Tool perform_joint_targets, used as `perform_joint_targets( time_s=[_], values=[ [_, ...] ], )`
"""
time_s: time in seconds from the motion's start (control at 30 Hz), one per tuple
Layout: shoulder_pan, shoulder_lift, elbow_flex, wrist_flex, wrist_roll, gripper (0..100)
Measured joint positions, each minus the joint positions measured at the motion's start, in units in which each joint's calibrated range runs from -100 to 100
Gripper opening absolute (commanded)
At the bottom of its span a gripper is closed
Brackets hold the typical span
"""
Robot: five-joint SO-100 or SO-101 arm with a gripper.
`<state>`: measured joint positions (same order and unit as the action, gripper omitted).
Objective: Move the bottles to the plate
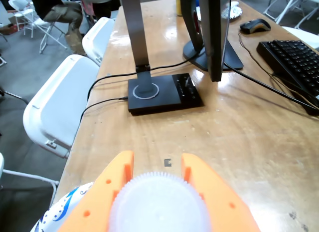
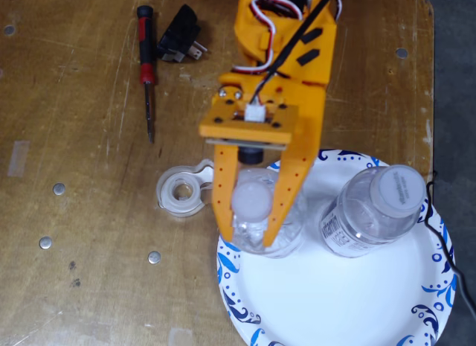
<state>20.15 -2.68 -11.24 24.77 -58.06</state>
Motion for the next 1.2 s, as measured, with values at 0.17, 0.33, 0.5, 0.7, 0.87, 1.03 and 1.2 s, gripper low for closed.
perform_joint_targets(
  time_s=[0.17,0.33,0.5,0.7,0.87,1.03,1.2],
  values=[
    [-0.5,-7.3,17.5,-13.3,0.0,4],
    [0.0,-10.6,29.9,-23.7,0.2,4],
    [-1.3,-10.7,32.9,-26.2,0.2,4],
    [-1.5,-10.7,35.0,-28.4,0.2,4],
    [-3.0,-10.7,39.8,-34.0,0.2,4],
    [-3.3,-10.7,41.7,-36.1,0.2,4],
    [-4.3,-10.7,42.6,-36.3,0.1,4]
  ],
)
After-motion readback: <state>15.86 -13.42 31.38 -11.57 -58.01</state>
